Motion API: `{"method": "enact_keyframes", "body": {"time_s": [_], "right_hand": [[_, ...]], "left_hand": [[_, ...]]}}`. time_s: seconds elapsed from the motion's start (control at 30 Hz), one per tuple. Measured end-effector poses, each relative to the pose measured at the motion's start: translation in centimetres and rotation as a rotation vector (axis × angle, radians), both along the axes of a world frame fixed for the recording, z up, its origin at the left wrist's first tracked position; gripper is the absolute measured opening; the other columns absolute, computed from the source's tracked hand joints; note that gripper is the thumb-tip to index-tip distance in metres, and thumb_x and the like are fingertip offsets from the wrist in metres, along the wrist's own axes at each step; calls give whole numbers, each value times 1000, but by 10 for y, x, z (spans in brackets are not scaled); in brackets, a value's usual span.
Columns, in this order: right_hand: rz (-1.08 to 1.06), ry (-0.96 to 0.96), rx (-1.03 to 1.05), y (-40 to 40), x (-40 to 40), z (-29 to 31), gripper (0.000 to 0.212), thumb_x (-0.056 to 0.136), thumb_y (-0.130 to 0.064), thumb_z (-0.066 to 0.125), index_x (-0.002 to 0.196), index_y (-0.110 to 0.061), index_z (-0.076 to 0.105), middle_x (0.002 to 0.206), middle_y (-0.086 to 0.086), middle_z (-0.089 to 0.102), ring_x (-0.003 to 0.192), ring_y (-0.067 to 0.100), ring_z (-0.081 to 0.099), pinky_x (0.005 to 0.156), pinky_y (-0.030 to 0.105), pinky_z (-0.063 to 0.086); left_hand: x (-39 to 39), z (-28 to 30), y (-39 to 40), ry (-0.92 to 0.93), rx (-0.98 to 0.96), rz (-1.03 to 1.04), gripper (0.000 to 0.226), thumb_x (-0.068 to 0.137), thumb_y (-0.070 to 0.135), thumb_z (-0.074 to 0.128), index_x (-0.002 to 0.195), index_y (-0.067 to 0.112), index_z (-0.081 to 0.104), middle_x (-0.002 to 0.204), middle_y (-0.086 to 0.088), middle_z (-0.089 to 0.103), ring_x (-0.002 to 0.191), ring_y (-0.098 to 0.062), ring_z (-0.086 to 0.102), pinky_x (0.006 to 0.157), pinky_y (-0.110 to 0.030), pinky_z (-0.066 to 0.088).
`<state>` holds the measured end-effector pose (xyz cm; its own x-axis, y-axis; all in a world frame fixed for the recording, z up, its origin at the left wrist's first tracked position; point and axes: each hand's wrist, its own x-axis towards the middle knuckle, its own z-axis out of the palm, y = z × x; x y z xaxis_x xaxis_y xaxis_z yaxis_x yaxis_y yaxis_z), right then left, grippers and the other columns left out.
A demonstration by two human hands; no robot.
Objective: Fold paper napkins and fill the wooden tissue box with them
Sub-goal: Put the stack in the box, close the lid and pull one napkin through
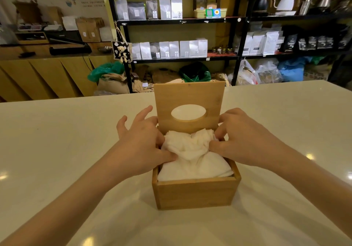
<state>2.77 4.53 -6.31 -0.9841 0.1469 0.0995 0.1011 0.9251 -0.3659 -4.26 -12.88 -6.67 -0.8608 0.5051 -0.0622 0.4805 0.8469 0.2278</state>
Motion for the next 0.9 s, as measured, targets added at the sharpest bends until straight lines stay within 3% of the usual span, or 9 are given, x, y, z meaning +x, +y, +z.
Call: {"method": "enact_keyframes", "body": {"time_s": [0.17,0.3,0.47,0.57,0.63,0.7,0.8,0.9], "right_hand": [[-13,-22,114,-9,5,1,28,80,-32,56,79,-10,74,105,2,62,123,17,34,95,35,40],[-25,-22,246,-14,6,-2,31,82,-36,50,85,-12,70,125,1,55,136,22,19,103,36,28],[-56,2,319,-19,7,-9,35,85,-40,44,92,-16,69,143,2,40,140,25,6,109,39,18],[-79,80,329,-19,11,-7,32,84,-40,50,100,-18,66,151,4,27,141,25,4,110,38,18],[-79,159,300,-14,16,-3,32,83,-40,55,107,-20,58,151,3,28,140,23,8,110,38,21],[-56,198,155,-7,20,4,21,79,-40,61,94,-26,57,144,-5,38,136,14,16,104,30,23],[0,133,-92,3,26,13,8,74,-39,68,72,-35,61,129,-16,49,118,0,27,85,17,18],[34,43,-134,7,30,7,7,74,-38,68,69,-42,64,135,-17,45,129,1,22,98,25,21]], "left_hand": [[11,-6,3,102,-67,18,26,79,44,59,87,24,73,147,9,29,141,-12,-10,111,-51,-7],[13,-4,5,149,-138,11,29,80,46,55,88,22,70,143,4,37,142,-15,-4,112,-50,-5],[19,-3,9,319,-262,47,39,78,58,49,93,26,66,141,2,44,143,-23,4,109,-57,-11],[23,-6,5,440,-192,82,48,75,65,47,103,27,58,144,1,41,143,-24,12,102,-53,-17],[24,-6,0,437,-79,93,40,77,60,48,101,28,47,142,4,42,140,-20,20,106,-51,-13],[26,-5,-7,378,100,88,25,78,55,52,86,35,39,138,9,43,136,-15,26,113,-50,0],[31,0,-19,338,295,-11,26,74,45,62,62,42,39,141,12,42,138,-14,24,113,-49,12],[38,5,-24,202,267,-43,19,67,51,64,53,46,52,136,29,25,140,-4,5,115,-45,8]]}}
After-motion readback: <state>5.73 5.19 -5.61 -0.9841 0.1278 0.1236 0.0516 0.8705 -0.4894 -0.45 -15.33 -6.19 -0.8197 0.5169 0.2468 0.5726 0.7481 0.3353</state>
